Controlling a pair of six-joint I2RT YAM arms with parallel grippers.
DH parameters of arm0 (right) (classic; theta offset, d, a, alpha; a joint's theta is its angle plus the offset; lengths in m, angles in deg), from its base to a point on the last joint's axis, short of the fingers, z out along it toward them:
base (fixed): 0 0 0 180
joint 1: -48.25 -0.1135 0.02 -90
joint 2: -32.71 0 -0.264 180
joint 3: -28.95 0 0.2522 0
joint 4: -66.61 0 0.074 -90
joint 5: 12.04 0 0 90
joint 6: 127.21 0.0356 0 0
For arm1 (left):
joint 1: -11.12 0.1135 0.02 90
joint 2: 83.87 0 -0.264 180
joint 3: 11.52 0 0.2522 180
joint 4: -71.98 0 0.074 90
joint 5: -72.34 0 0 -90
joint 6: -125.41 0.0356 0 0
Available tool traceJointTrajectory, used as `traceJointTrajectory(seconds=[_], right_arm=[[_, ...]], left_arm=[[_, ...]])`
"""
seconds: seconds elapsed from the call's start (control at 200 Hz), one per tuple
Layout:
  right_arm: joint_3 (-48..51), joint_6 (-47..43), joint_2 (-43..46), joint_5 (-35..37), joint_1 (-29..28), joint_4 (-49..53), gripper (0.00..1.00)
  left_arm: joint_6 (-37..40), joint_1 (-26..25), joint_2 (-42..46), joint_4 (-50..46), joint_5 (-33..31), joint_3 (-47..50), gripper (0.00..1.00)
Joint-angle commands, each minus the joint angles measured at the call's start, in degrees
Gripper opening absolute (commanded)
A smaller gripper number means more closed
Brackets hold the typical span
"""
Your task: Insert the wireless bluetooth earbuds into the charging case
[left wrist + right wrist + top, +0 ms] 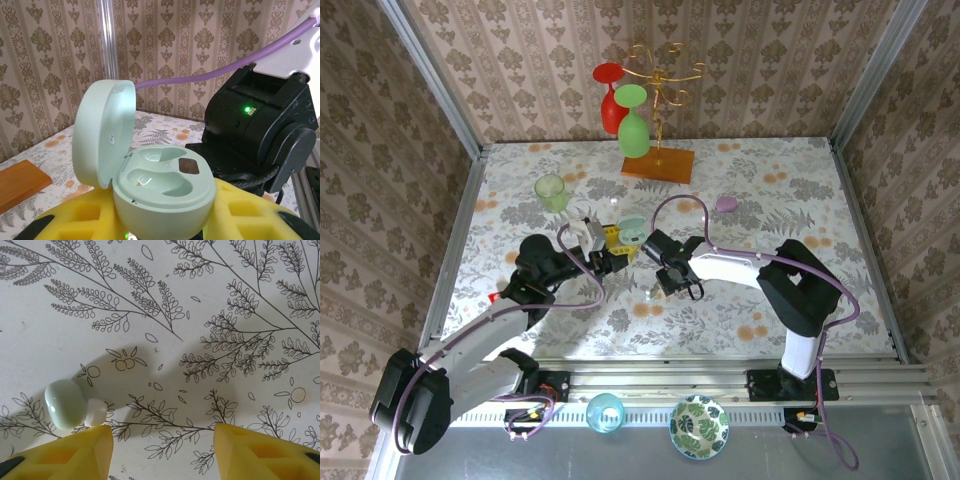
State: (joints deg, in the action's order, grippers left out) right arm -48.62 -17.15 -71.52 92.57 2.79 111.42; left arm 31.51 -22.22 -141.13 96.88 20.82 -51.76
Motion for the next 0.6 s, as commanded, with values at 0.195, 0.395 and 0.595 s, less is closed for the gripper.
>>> traceJointTrajectory(seconds=[0.195,0.395,0.595], right_arm=[[1.2,-2.7,4.4,-10.2,0.1,-7.5,0.62],[-1.9,-1.2,1.2,-8.1,0.0,-5.6,0.59],[-6.2,-3.2,-1.6,-0.9,-1.5,1.5,0.44]], left_arm=[[1.8,-0.4,1.5,-0.3,-0.5,-1.0,0.24],[1.9,-0.4,1.3,-0.2,-0.5,-1.1,0.24],[1.6,-0.3,2.3,-0.3,-0.8,-1.0,0.23]])
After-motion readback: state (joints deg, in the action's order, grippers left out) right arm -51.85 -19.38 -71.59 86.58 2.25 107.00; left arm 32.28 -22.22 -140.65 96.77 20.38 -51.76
